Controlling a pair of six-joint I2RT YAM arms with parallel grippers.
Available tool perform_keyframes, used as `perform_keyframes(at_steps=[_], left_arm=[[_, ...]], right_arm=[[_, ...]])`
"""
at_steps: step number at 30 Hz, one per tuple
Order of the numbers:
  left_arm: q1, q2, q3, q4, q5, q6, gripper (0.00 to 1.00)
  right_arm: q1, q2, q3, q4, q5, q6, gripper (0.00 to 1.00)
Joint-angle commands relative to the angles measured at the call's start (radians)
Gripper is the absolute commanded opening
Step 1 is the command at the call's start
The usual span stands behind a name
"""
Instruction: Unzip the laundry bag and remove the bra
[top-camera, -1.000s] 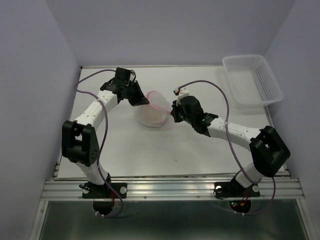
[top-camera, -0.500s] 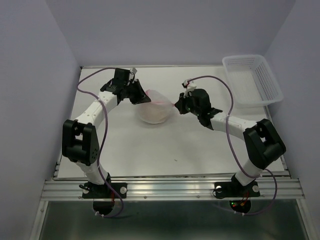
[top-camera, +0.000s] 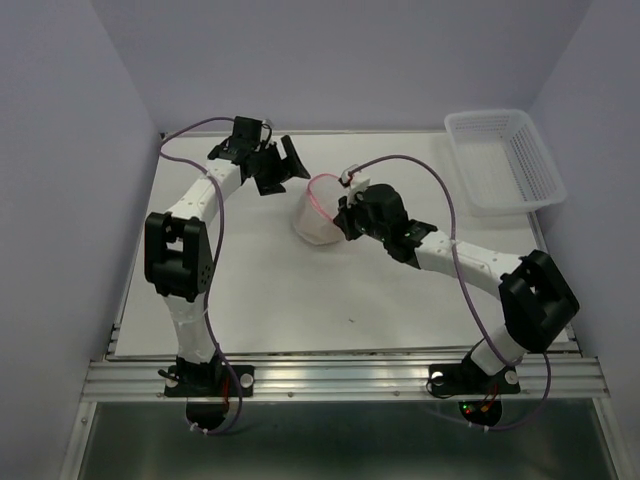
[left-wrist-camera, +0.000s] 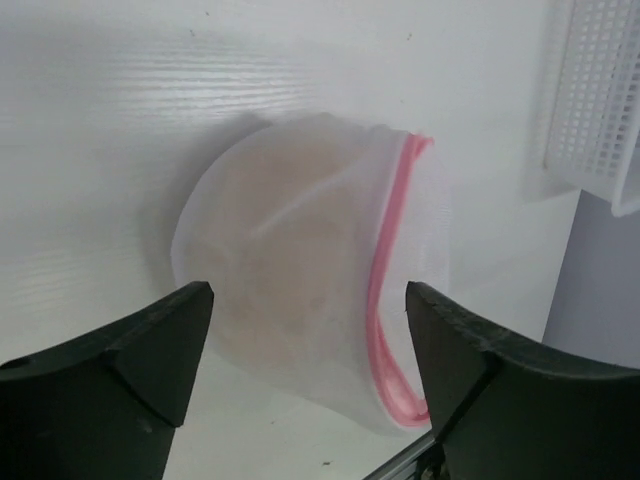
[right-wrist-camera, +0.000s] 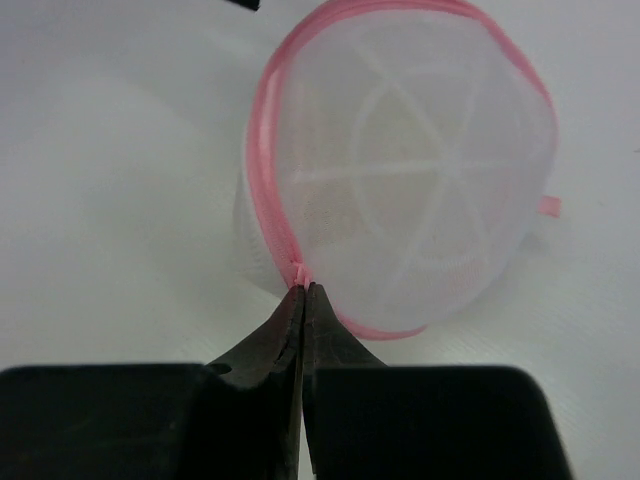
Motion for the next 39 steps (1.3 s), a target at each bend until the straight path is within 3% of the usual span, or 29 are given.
perform_keyframes(at_steps=[1,12,22,27,30,31,33,34,35,36,39], left_arm=[[0.01,-0.063,0.047,-0.034,-0.037,0.028,0.95],[-0.024,-0.259,-0.251,0.019,-0.047,-0.018,0.95],[-0.142,-0.218,-0.233,0.046,-0.011,-0.027,0.89],[-0.148,-0.17,-0.216,0.049,0.005,-0.024,0.75],[-0.148,-0.153,-0.208,0.049,0.0,-0.027,0.61],[-0.148,-0.143,-0.205,0.049,0.002,-0.026,0.46],[-0.15,-0.132,-0.19,0.043,0.008,-0.024,0.31],[-0.15,-0.121,-0.184,0.041,0.012,-0.024,0.13],[-0.15,-0.117,-0.178,0.038,0.016,-0.026,0.05],[-0.148,-0.114,-0.167,0.033,0.016,-0.027,0.0],[-0.15,-0.11,-0.15,0.026,0.0,-0.036,0.0]], right_arm=[[0.058,0.075,0.071,-0.018,0.007,-0.014,0.01],[0.078,0.139,0.148,-0.035,-0.002,-0.033,0.01],[0.078,0.131,0.148,-0.035,-0.021,-0.044,0.01],[0.078,0.107,0.122,-0.012,-0.002,-0.038,0.01],[0.078,0.092,0.111,0.002,0.005,-0.04,0.01],[0.078,0.09,0.108,0.005,0.007,-0.04,0.01],[0.078,0.082,0.102,0.013,0.007,-0.037,0.01],[0.078,0.082,0.099,0.013,0.006,-0.035,0.01],[0.078,0.082,0.097,0.014,0.007,-0.03,0.01],[0.078,0.085,0.096,0.013,0.009,-0.023,0.01],[0.078,0.085,0.076,0.008,0.076,-0.006,0.01]])
